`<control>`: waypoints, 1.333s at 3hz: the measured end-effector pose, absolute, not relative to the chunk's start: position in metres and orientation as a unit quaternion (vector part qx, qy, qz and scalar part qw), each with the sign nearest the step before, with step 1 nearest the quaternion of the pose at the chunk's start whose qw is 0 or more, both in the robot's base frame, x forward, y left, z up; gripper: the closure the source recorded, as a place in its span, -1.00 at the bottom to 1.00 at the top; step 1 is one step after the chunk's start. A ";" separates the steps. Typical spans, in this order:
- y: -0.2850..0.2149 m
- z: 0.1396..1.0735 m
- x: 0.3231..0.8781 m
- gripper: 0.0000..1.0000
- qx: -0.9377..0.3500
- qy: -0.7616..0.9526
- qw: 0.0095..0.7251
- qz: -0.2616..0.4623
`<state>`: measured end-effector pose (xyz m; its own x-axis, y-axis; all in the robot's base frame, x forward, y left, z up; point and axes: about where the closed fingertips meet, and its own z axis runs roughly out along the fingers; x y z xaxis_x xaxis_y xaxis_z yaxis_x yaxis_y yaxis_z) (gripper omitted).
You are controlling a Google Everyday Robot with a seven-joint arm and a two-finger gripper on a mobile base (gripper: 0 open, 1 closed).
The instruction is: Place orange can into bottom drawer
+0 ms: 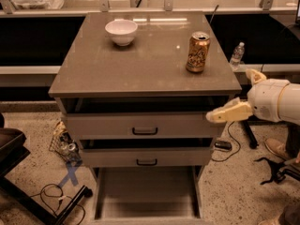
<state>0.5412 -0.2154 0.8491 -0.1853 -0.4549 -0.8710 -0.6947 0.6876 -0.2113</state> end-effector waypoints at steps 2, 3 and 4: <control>-0.242 0.862 0.589 -1.00 -0.316 0.747 0.581 0.063; -0.242 0.862 0.589 -1.00 -0.316 0.747 0.581 0.063; -0.230 0.874 0.619 -1.00 -0.291 0.732 0.608 0.099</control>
Offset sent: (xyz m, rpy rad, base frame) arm 0.0352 -0.0185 0.0080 0.0384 -0.1057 -0.1032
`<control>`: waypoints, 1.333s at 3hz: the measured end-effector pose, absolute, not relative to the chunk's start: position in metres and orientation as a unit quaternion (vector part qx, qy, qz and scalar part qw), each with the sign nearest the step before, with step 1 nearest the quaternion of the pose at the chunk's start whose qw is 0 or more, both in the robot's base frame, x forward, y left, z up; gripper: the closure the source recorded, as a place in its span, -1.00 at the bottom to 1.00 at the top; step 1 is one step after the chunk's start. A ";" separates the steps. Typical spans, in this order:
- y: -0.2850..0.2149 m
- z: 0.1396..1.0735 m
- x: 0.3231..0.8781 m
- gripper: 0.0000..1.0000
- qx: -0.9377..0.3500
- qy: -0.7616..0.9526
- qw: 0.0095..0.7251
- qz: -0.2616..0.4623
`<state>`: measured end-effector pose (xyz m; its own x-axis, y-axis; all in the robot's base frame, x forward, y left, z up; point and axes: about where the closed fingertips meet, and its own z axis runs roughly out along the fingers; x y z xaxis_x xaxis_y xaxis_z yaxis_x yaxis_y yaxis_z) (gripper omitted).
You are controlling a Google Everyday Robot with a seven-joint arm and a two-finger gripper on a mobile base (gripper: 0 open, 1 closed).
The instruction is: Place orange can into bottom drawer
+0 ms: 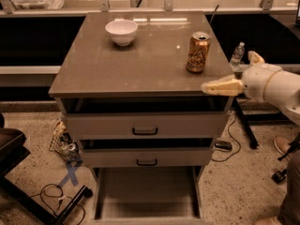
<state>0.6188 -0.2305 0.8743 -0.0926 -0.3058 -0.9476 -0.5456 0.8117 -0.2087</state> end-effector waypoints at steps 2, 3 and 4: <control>-0.208 0.901 0.701 -1.00 -0.243 0.694 0.658 0.164; -0.197 0.900 0.734 -0.74 -0.221 0.687 0.664 0.193; -0.190 0.894 0.747 -0.30 -0.208 0.690 0.660 0.212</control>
Offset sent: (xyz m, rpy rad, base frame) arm 0.1297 0.0240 0.0336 0.3053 -0.1087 0.0173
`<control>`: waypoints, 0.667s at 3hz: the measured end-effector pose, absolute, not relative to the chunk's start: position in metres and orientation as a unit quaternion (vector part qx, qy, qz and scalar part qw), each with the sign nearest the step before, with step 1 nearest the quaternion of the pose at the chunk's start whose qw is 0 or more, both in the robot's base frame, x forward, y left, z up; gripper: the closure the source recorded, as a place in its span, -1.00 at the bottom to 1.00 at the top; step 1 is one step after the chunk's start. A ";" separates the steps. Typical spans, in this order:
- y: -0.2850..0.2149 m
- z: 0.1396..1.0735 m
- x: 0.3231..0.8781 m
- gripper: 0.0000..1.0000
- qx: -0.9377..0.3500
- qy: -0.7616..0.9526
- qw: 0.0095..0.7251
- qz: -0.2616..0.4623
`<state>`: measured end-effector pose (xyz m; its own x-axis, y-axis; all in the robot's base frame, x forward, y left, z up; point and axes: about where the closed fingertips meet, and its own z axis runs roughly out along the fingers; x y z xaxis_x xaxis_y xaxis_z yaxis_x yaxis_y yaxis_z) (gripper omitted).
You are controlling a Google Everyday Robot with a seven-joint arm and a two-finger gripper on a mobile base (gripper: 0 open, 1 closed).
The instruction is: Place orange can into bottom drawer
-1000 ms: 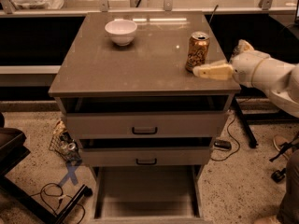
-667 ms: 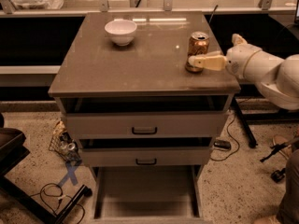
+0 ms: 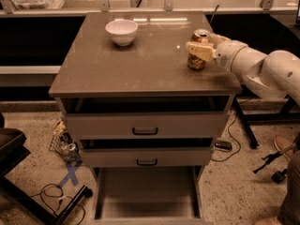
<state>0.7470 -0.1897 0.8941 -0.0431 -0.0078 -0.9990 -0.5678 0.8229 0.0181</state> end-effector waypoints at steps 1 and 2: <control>-0.187 0.895 0.747 0.17 -0.210 0.690 0.659 0.213; -0.184 0.895 0.747 0.63 -0.211 0.689 0.659 0.215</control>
Offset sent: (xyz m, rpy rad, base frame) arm 0.0001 0.0026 0.0004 -0.0005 -0.0007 0.0035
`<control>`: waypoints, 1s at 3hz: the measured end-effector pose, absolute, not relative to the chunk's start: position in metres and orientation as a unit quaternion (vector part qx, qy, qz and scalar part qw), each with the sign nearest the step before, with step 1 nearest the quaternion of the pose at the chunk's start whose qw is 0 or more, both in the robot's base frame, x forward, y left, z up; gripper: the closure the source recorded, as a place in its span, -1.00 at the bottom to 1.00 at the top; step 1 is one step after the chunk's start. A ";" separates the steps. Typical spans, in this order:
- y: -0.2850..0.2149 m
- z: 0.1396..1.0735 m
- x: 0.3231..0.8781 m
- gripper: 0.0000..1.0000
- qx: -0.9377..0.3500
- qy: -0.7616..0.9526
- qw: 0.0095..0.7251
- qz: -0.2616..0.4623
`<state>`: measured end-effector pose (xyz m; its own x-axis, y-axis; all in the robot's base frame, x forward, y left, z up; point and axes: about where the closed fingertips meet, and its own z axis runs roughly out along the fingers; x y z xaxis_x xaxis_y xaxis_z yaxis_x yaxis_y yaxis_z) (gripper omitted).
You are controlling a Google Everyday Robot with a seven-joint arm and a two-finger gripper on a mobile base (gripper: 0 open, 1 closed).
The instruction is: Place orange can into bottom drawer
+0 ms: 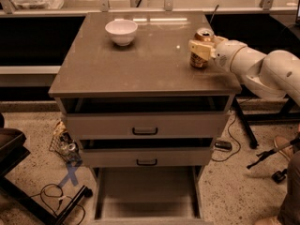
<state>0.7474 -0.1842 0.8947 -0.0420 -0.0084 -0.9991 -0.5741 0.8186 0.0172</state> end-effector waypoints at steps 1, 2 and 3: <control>-0.181 0.895 0.748 1.00 -0.213 0.689 0.659 0.216; -0.181 0.895 0.748 1.00 -0.213 0.689 0.659 0.216; -0.184 0.918 0.744 1.00 -0.218 0.673 0.672 0.219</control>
Offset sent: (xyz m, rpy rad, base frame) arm 0.0003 0.0026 0.0001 0.0005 -0.0001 0.0037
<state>0.7444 -0.1836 0.9175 -0.0008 -0.0001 -1.0000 -0.5877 0.8091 0.0003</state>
